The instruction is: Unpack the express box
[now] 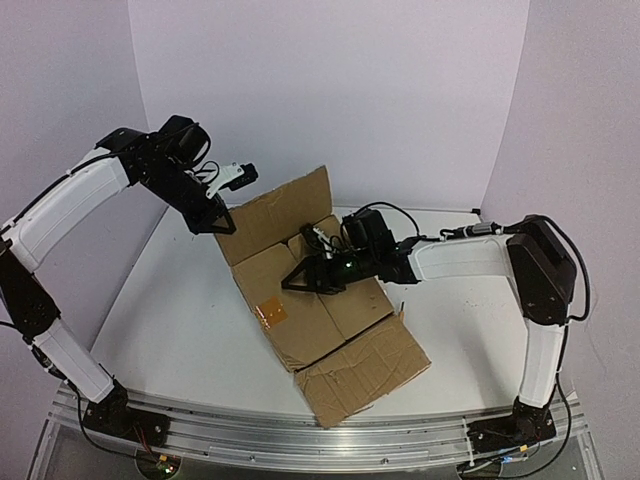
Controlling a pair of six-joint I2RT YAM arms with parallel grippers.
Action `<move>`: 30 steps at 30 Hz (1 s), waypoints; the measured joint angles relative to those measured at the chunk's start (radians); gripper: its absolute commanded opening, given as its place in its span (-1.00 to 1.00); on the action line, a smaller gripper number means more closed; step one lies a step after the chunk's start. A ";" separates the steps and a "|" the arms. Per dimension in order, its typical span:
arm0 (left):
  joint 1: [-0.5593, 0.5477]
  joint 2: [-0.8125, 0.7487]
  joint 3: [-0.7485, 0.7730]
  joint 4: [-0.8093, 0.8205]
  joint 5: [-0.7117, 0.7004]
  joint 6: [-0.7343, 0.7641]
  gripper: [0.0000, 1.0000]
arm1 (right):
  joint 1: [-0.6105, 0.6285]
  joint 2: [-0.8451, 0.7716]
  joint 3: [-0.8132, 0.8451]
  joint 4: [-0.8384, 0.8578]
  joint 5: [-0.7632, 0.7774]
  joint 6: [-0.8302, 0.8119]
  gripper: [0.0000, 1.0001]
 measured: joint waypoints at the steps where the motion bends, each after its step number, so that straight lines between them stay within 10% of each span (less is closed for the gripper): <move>1: 0.000 0.001 -0.009 0.009 -0.011 -0.002 -1.00 | 0.003 -0.005 -0.006 0.002 -0.008 0.013 -0.13; 7: 0.030 0.033 -0.051 0.074 -0.058 -0.002 -1.00 | 0.071 -0.023 0.006 0.003 -0.018 0.064 -0.25; 14: 0.082 0.081 -0.077 0.140 -0.008 0.022 -1.00 | 0.198 0.001 0.102 -0.024 0.087 0.076 0.29; 30: 0.160 0.209 -0.138 0.244 0.052 0.103 -1.00 | 0.302 0.252 0.464 -0.190 0.403 0.027 0.26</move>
